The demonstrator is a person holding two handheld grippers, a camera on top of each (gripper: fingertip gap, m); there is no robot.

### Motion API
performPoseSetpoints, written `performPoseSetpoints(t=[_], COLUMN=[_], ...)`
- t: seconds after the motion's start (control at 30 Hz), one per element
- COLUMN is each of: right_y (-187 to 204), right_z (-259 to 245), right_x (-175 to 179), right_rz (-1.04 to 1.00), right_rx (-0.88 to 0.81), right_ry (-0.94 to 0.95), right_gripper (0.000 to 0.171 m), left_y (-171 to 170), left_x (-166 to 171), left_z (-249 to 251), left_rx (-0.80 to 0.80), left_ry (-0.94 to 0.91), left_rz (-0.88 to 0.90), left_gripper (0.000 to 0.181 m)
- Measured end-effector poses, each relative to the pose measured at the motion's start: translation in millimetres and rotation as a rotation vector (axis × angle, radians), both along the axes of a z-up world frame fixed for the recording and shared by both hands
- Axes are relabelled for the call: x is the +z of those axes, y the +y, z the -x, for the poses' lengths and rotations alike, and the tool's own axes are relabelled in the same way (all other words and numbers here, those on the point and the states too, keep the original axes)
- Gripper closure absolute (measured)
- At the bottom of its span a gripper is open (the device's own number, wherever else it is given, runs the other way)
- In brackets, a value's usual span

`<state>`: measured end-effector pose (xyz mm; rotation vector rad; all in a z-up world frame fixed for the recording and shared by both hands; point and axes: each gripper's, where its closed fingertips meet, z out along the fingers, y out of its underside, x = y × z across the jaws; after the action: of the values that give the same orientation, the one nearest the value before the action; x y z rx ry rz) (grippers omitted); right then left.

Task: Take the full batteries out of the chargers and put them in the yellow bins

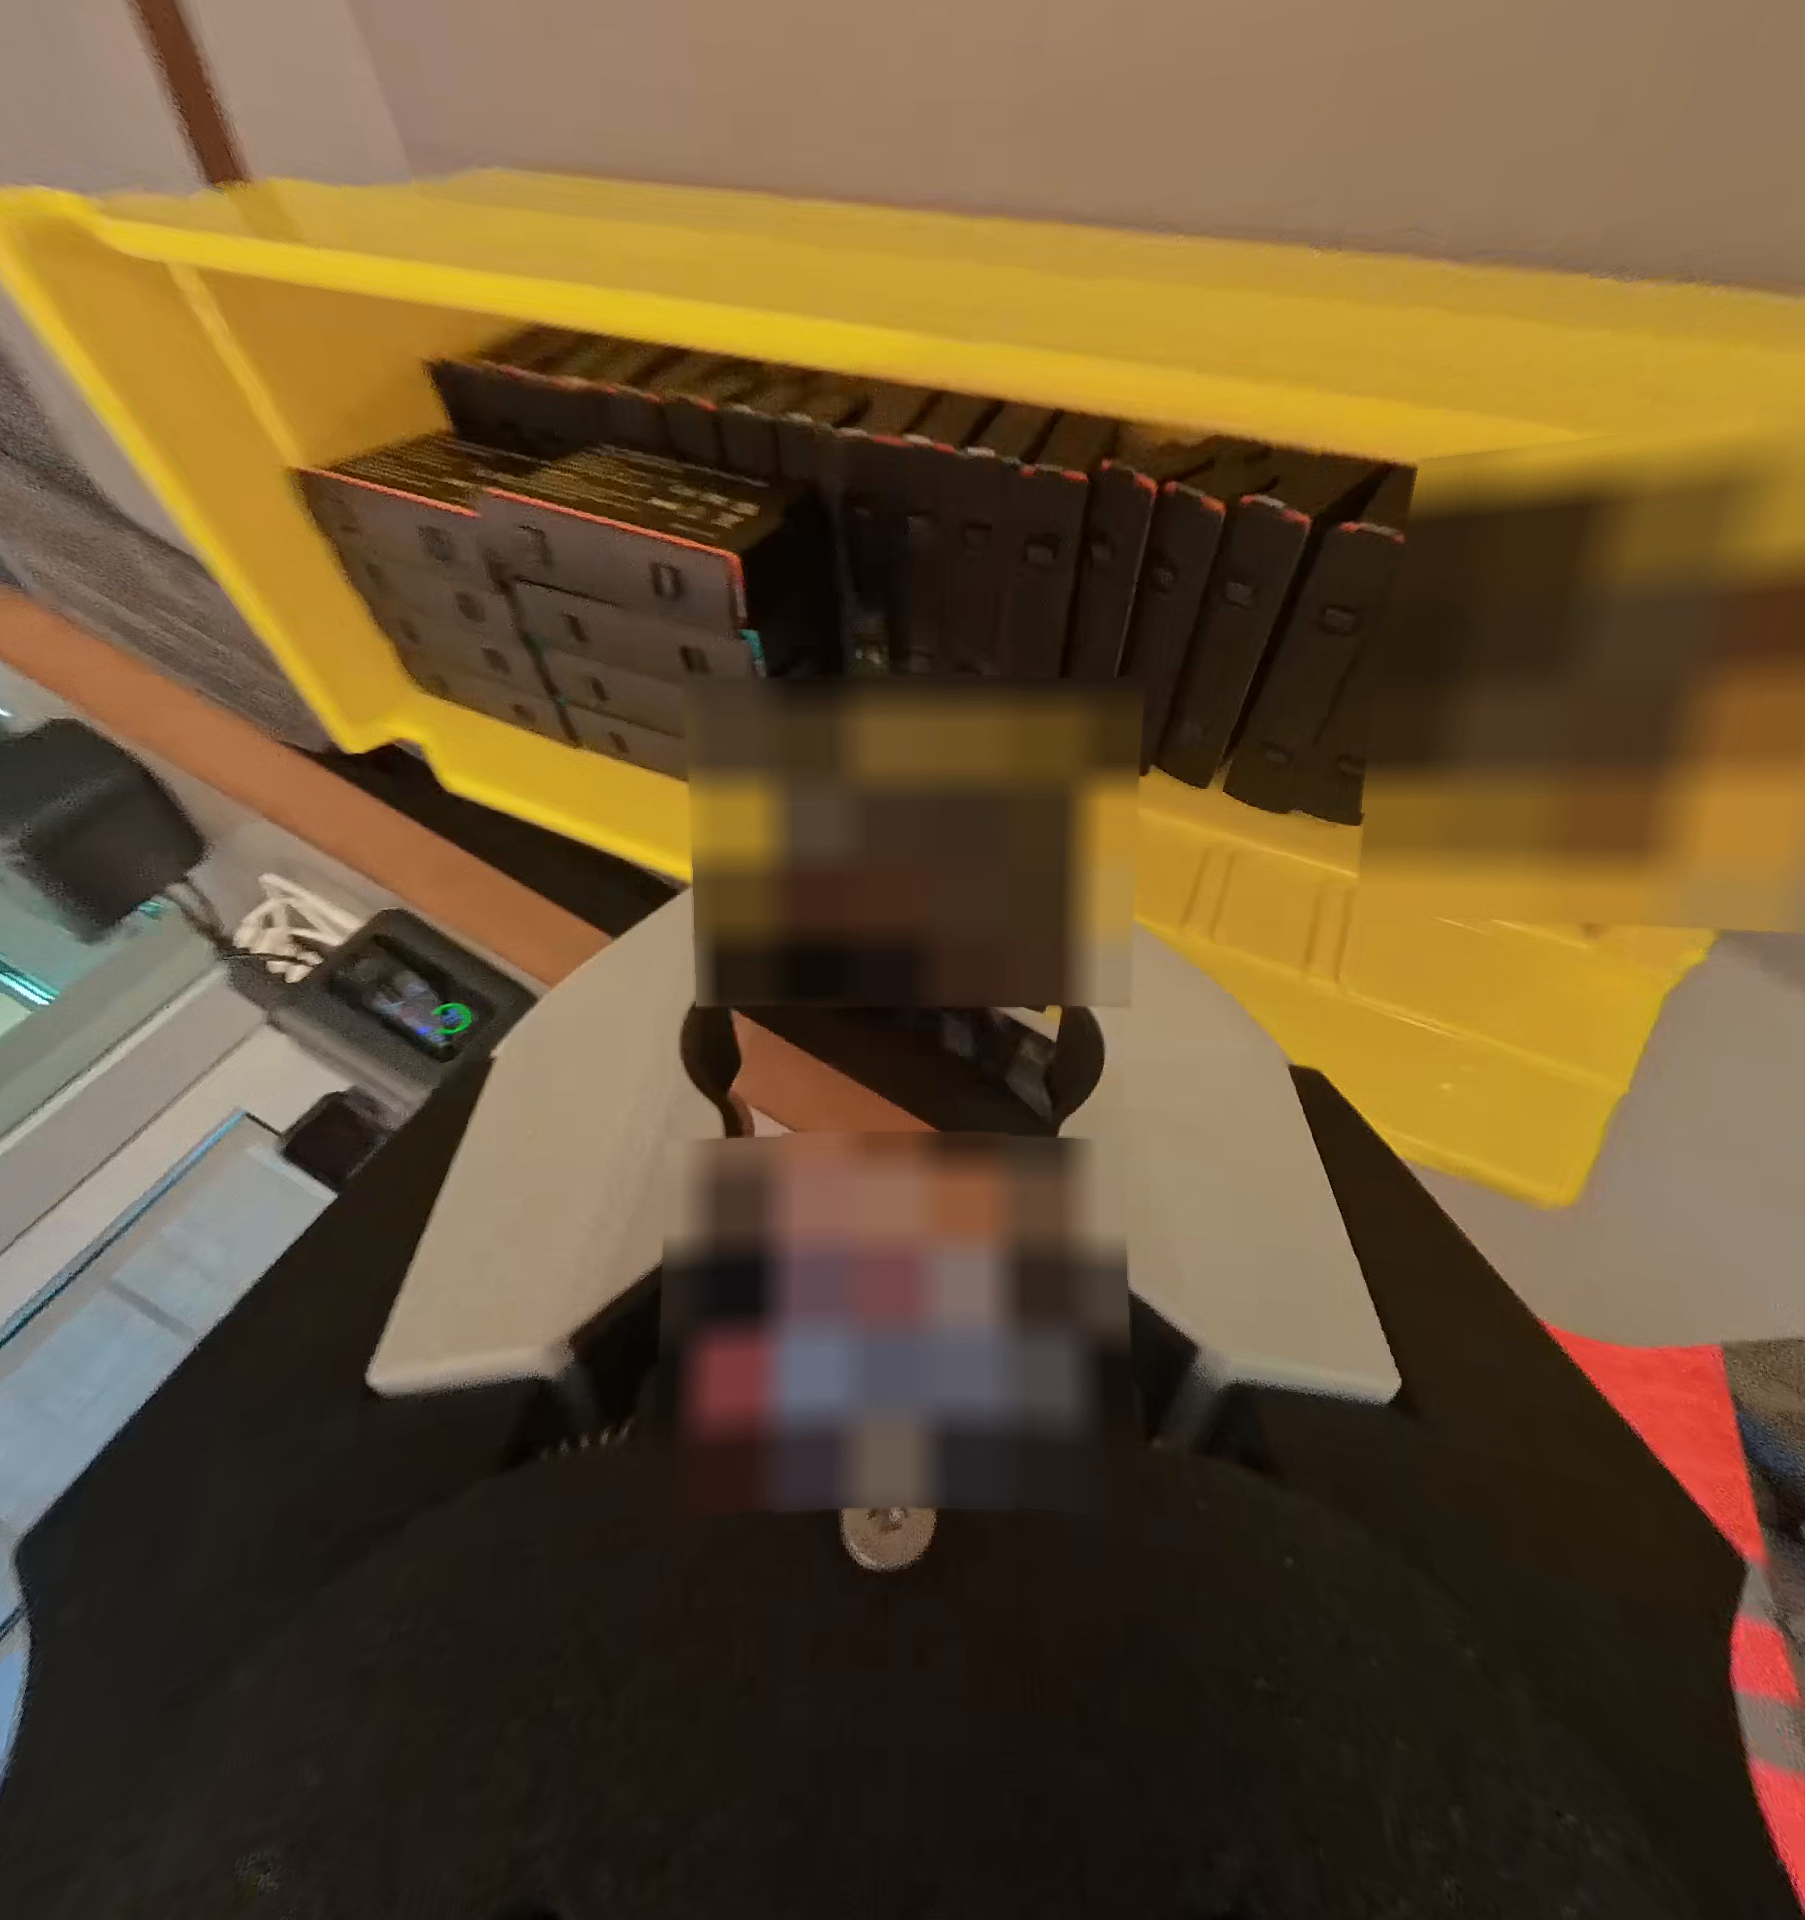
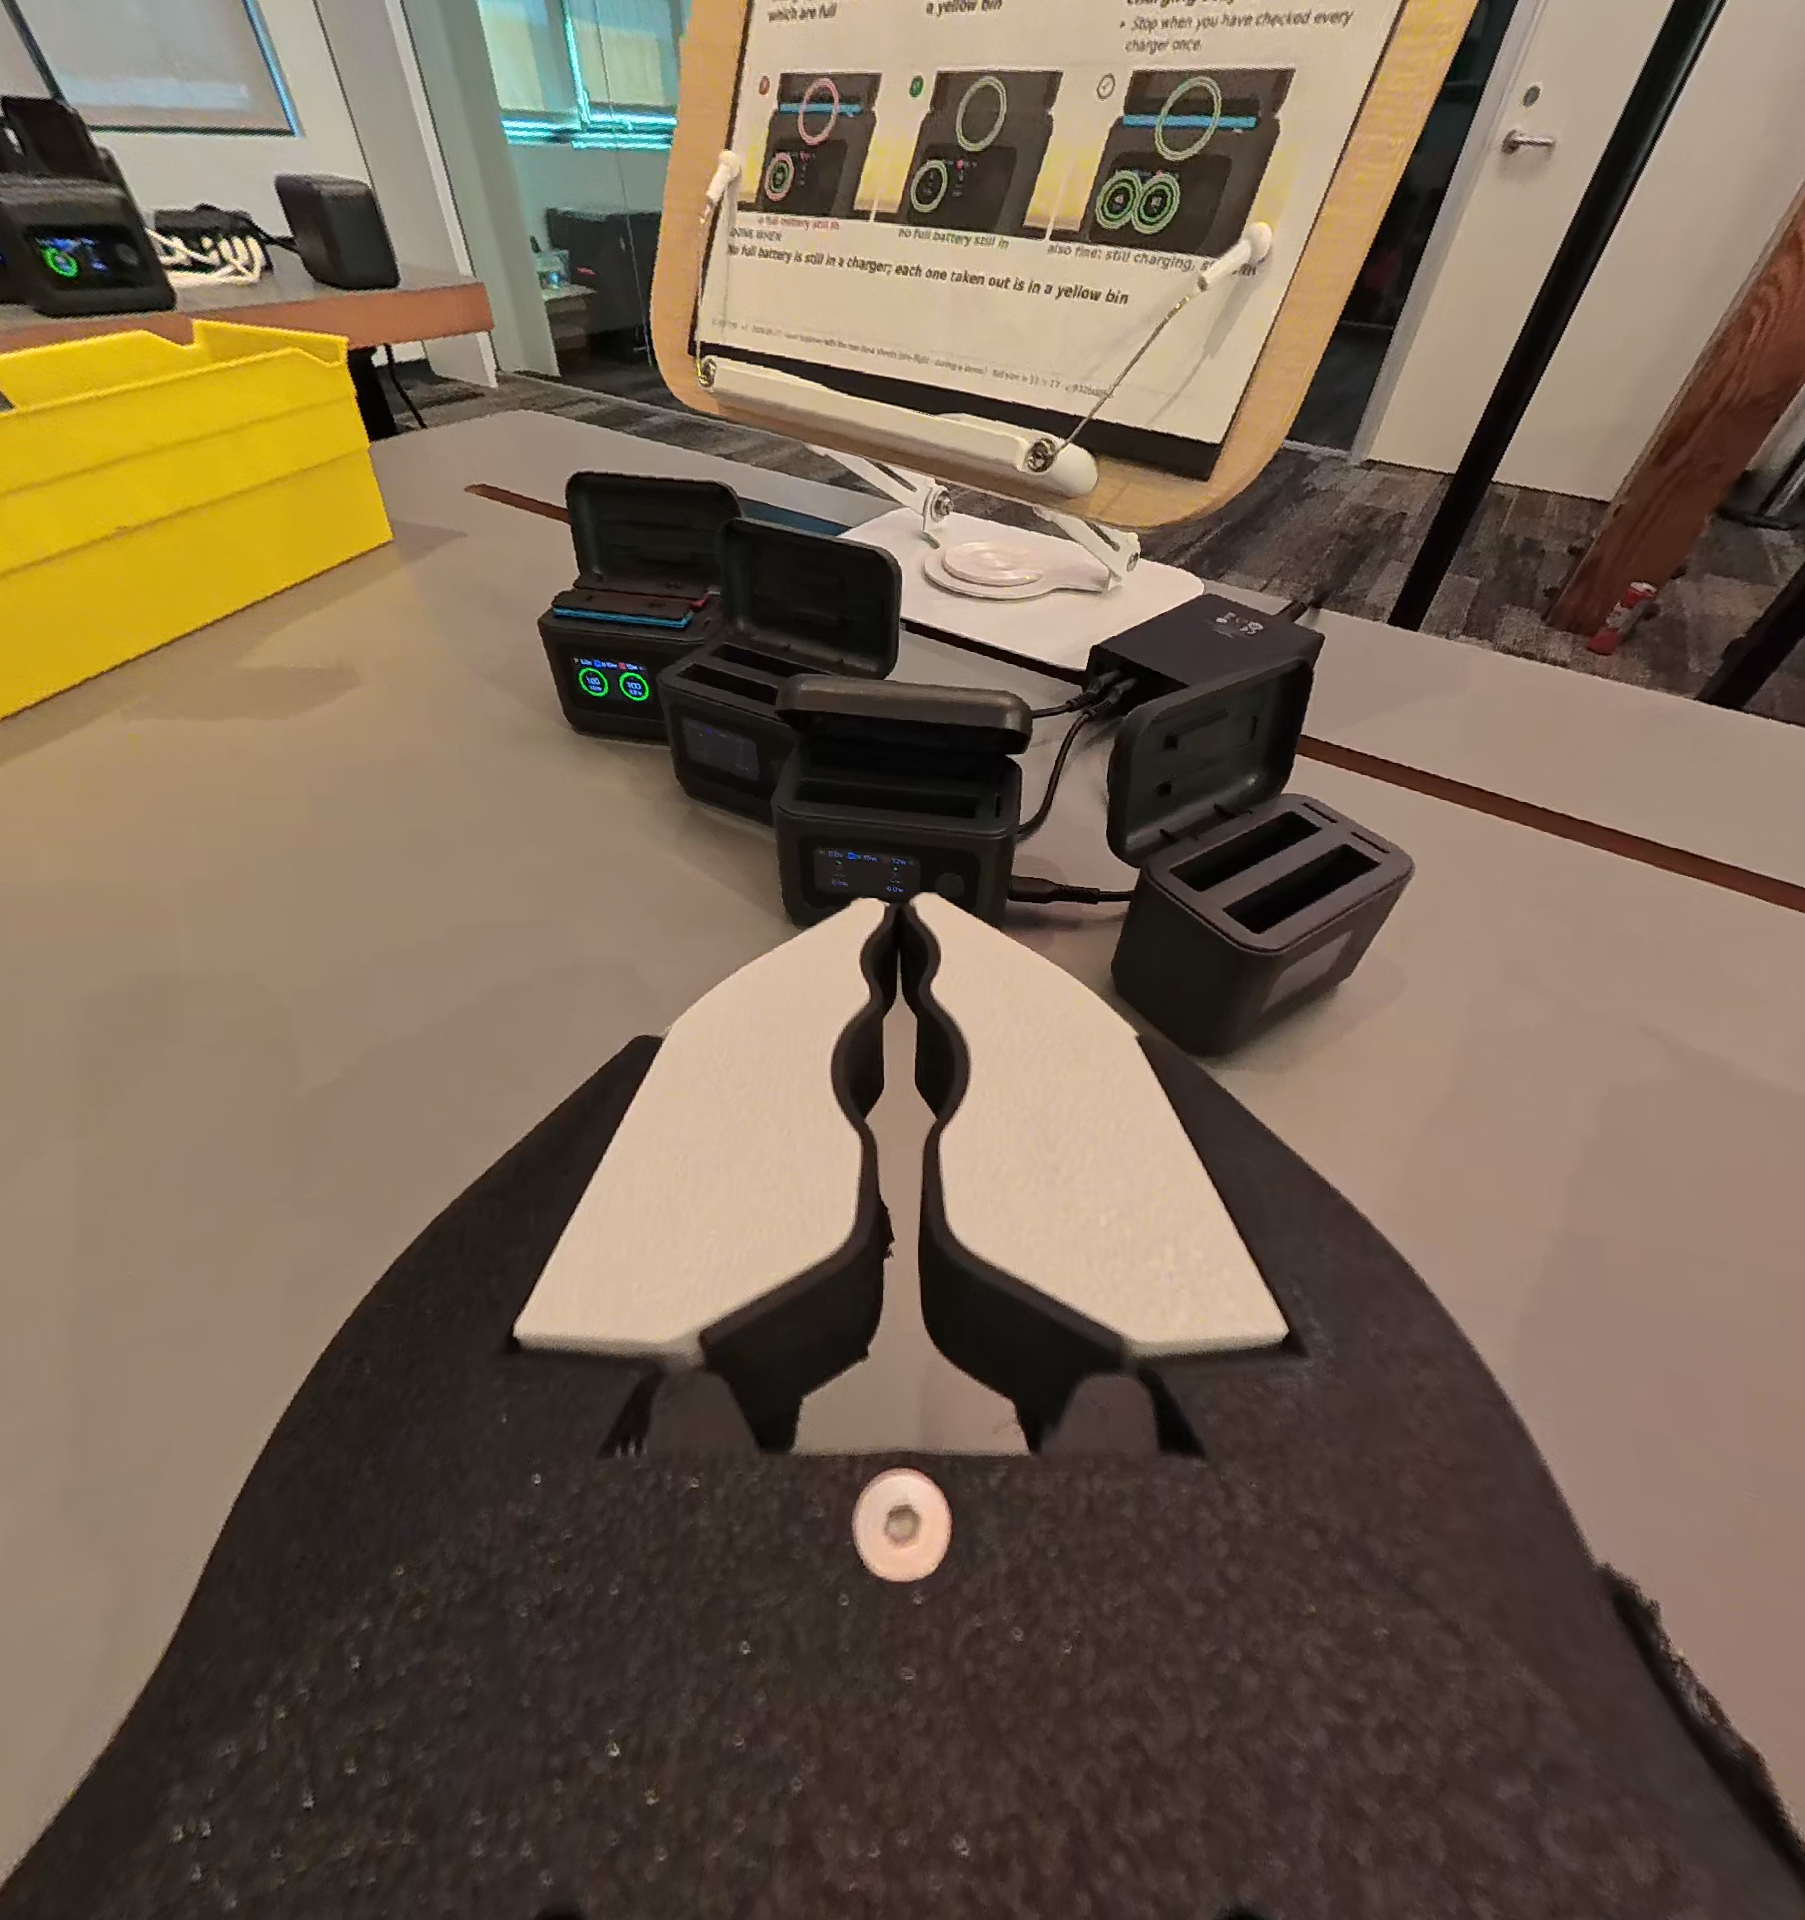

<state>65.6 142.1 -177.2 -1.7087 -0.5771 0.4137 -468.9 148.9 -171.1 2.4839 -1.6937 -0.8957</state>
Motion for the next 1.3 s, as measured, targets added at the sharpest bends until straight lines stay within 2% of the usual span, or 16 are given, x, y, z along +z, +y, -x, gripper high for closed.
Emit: performPoseSetpoints(t=[0.03,0.13,0.23,0.37,0.53,0.73,0.87,0.9,0.97,1.03,1.07,1.17,1.3], right_y=[-0.8,-5.3,-17.1,-39.2,-67.2,-94.5,-103.9,-102.1,-95.1,-94.4,-92.8,-93.8,-103.8], right_z=[1.2,8.7,25.2,51.7,84.0,99.7,90.3,88.3,84.7,80.2,78.0,71.2,68.8], right_x=[0.7,4.4,11.7,16.8,21.7,48.1,66.6,66.2,59.5,57.8,57.5,62.4,72.8], right_rz=[-0.002,-0.019,-0.069,-0.111,0.000,0.232,0.302,0.319,0.340,0.335,0.302,0.183,0.086], right_rx=[0.007,0.050,0.150,0.304,0.484,0.721,0.842,0.838,0.801,0.812,0.801,0.799,0.849], right_ry=[0.002,0.014,0.023,0.030,0.171,0.554,0.735,0.747,0.737,0.716,0.687,0.608,0.614], right_gripper=[0.171,0.171,0.171,0.170,0.155,0.130,0.127,0.133,0.157,0.158,0.160,0.161,0.161], left_y=[-0.7,-3.4,-15.0,-39.9,-72.1,-96.7,-95.2,-95.2,-95.7,-95.6,-95.7,-103.0,-111.5], left_x=[9.7,42.3,69.2,90.3,97.3,77.3,54.7,49.5,44.8,41.4,42.9,46.1,56.6], left_z=[-8.3,-52.5,-118.0,-209.6,-311.8,-400.4,-431.5,-436.7,-444.7,-447.7,-448.2,-448.0,-447.5], left_rx=[-0.025,-0.134,-0.274,-0.479,-0.685,-0.802,-0.797,-0.792,-0.769,-0.742,-0.707,-0.533,-0.293], left_ry=[-0.025,-0.148,-0.317,-0.507,-0.729,-0.965,-1.075,-1.099,-1.163,-1.219,-1.283,-1.562,-1.910], left_rz=[-0.040,-0.191,-0.315,-0.426,-0.497,-0.503,-0.507,-0.504,-0.508,-0.495,-0.476,-0.260,0.022], left_gripper=[0.122,0.122,0.122,0.122,0.122,0.122,0.123,0.122,0.122,0.122,0.128,0.123,0.135])
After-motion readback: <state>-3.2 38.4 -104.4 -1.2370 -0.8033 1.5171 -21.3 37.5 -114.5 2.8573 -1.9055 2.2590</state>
